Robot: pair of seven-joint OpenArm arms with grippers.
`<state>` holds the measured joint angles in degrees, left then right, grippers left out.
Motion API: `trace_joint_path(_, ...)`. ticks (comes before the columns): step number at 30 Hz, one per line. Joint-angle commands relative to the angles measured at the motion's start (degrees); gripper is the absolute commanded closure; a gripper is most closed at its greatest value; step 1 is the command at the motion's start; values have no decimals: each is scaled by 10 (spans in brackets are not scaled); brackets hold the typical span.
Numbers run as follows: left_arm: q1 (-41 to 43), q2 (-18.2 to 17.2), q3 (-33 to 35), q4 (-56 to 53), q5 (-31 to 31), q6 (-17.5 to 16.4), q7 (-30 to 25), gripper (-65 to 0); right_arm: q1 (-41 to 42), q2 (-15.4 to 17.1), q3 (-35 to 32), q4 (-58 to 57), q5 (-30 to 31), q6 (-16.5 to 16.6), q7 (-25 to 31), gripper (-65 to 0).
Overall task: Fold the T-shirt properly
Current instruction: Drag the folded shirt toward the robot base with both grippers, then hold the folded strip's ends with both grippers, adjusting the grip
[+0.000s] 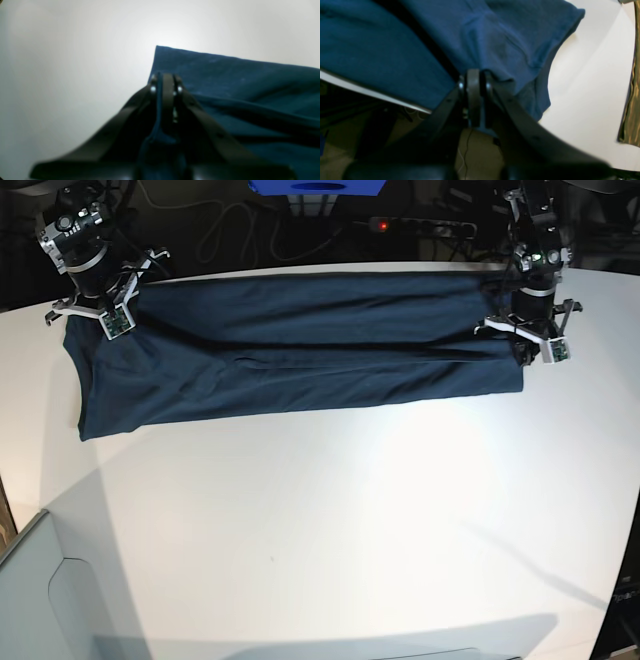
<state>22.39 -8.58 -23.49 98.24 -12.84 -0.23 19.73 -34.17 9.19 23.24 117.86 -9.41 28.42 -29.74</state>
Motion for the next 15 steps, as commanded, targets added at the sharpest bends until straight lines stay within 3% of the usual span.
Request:
trace_joint_path(1, 1, -6, -2, 9, -2, 2, -13, 0, -2, 4, 4, 11, 4, 1, 12, -1)
trace_joint_path(15, 1, -6, -3, 9, -2, 2, -13, 0, -33, 2, 26, 10, 8, 2, 13, -1)
